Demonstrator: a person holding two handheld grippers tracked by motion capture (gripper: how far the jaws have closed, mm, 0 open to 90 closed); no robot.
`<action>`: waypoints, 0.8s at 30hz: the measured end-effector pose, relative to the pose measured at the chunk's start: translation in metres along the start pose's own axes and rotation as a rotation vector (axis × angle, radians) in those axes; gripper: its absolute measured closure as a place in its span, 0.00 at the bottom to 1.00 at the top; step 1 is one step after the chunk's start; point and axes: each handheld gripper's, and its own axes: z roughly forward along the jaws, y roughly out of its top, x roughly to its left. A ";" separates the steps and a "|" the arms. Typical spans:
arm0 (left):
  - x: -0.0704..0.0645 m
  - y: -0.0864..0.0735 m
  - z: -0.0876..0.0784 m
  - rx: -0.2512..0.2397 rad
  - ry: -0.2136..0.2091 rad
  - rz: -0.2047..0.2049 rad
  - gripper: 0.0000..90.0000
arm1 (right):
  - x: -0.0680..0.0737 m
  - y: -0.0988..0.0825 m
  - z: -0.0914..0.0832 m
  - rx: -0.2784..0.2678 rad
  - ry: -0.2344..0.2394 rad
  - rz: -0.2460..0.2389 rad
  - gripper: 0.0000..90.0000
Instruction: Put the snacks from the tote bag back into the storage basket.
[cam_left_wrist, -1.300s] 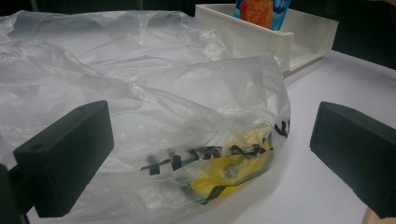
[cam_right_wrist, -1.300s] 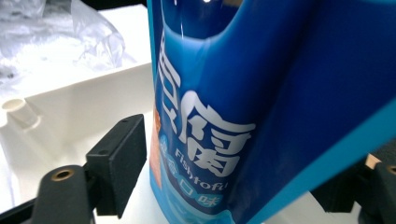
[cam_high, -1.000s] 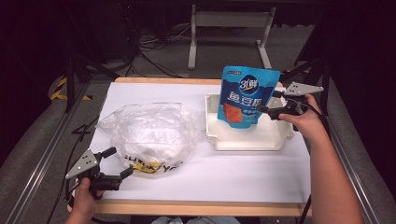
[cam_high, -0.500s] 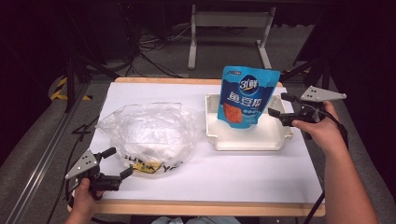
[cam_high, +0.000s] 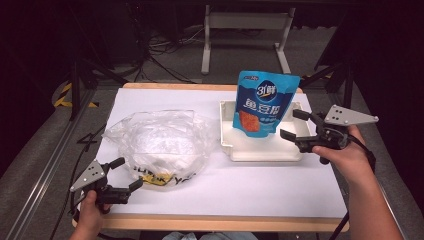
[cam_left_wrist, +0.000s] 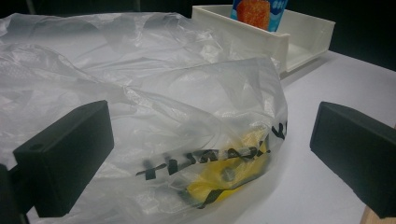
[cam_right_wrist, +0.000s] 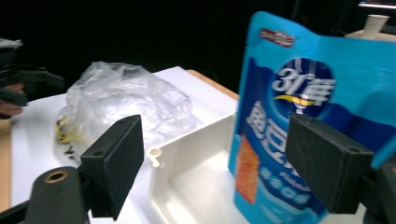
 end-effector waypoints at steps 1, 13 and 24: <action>0.000 0.000 0.000 0.000 0.000 0.000 0.00 | 0.003 0.000 0.001 0.001 0.006 -0.002 0.23; -0.001 0.001 0.000 -0.003 -0.007 0.005 0.00 | 0.038 -0.015 0.019 -0.017 0.061 0.008 0.22; -0.002 0.001 0.000 -0.006 -0.008 0.020 0.00 | 0.056 -0.050 0.046 -0.017 0.112 0.012 0.22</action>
